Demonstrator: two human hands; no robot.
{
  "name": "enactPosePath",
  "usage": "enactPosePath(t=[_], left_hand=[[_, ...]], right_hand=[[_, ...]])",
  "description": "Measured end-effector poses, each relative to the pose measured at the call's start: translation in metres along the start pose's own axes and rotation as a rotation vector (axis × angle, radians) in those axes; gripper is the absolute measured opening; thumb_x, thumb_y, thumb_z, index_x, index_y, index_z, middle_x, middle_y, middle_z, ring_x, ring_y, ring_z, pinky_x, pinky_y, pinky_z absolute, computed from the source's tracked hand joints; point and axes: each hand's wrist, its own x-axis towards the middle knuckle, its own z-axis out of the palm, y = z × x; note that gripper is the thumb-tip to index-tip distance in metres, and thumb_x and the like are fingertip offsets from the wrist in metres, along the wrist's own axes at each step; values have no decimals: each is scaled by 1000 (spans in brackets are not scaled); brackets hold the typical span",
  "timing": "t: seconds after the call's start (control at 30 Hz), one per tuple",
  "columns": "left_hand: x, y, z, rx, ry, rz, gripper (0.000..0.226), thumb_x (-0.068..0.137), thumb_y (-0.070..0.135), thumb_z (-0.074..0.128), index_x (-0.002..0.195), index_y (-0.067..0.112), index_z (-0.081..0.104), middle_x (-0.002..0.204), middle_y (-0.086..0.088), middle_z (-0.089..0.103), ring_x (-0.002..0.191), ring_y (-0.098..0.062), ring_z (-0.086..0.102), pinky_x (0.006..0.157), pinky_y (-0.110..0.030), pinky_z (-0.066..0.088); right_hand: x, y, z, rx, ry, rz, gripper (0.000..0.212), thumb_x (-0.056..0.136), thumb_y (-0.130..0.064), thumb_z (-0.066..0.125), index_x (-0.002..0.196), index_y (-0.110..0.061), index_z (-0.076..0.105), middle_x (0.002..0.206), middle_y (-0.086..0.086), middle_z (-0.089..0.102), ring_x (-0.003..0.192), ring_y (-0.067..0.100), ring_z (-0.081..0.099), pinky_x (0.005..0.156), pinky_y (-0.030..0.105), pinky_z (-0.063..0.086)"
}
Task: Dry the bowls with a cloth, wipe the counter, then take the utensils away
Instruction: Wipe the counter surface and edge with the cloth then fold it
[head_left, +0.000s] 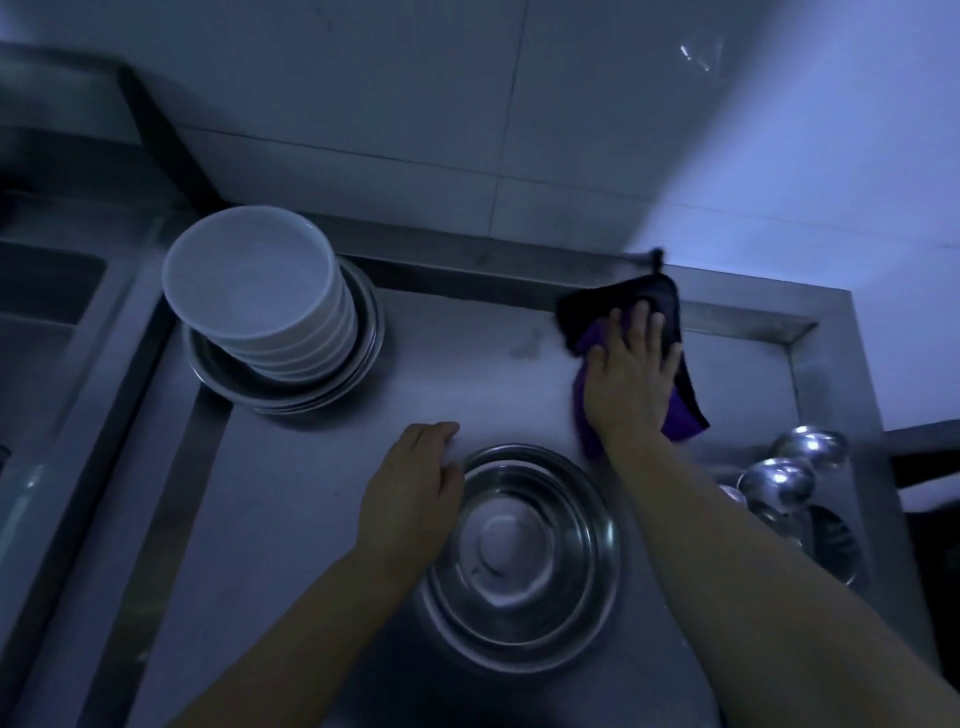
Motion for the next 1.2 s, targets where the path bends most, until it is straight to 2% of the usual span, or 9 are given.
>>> enactPosePath(t=[0.07, 0.13, 0.27, 0.4, 0.8, 0.93, 1.0, 1.07, 1.2], left_hand=[[-4, 0, 0, -4, -7, 12, 35, 88, 10, 56, 123, 9, 57, 119, -6, 59, 104, -23, 57, 85, -30, 44], [-9, -6, -4, -13, -4, -11, 36, 87, 11, 56, 124, 11, 57, 120, -3, 58, 104, -21, 58, 86, -30, 44], [-15, -30, -16, -3, 24, -83, 38, 86, 10, 57, 124, 13, 56, 121, -2, 57, 105, -19, 56, 84, -26, 41], [-19, -50, -23, 9, 44, -144, 40, 87, 9, 56, 126, 14, 55, 122, -2, 56, 105, -20, 55, 82, -25, 38], [-42, -63, -22, -16, 141, -286, 45, 88, 11, 54, 132, 18, 47, 125, 0, 53, 100, -19, 56, 82, -33, 45], [-53, -57, -23, -29, 232, -309, 42, 89, 12, 54, 129, 19, 48, 119, 3, 54, 87, -9, 53, 73, -26, 43], [-57, -53, -23, -27, 282, -311, 39, 89, 14, 55, 127, 21, 49, 112, 8, 53, 77, 1, 50, 65, -17, 37], [-63, -49, -24, -38, 303, -329, 37, 90, 16, 54, 126, 22, 49, 110, 10, 50, 78, 1, 50, 66, -17, 37], [-74, -36, -22, -39, 288, -329, 41, 91, 12, 53, 130, 22, 48, 111, 12, 49, 84, -5, 49, 73, -22, 36]], right_hand=[[2, 3, -1, 18, -24, 268, 58, 99, -37, 27, 151, -18, 10, 159, 9, 3, 145, 28, -3, 114, 53, -1], [5, -2, -3, 38, -63, 421, 62, 99, -44, 22, 151, -17, 0, 159, 10, -3, 145, 30, -8, 112, 56, -3], [2, -22, 0, 49, -70, 442, 66, 97, -49, 21, 151, -17, -3, 158, 12, -4, 144, 34, -10, 110, 61, -5], [-11, -51, 9, 4, -45, 262, 68, 95, -50, 23, 151, -19, 1, 158, 15, -2, 144, 35, -9, 110, 60, -5], [-97, -121, 30, 7, -87, -545, 63, 90, -49, 23, 150, -29, 14, 158, 10, 9, 145, 32, -4, 113, 56, -11], [-148, -121, 33, 100, -162, -781, 62, 91, -45, 38, 149, -29, 21, 158, 10, 12, 145, 32, -3, 110, 56, -16], [-176, -114, 30, 129, -164, -873, 62, 86, -43, 54, 144, -29, 36, 154, 9, 26, 144, 33, 13, 111, 60, -2], [-202, -103, 25, 122, -164, -953, 59, 82, -43, 62, 137, -30, 47, 149, 7, 37, 140, 33, 27, 108, 62, 17], [-242, -66, 17, 63, -274, -1094, 52, 89, -41, 36, 141, -35, 38, 152, 2, 32, 142, 29, 22, 109, 59, 23]])
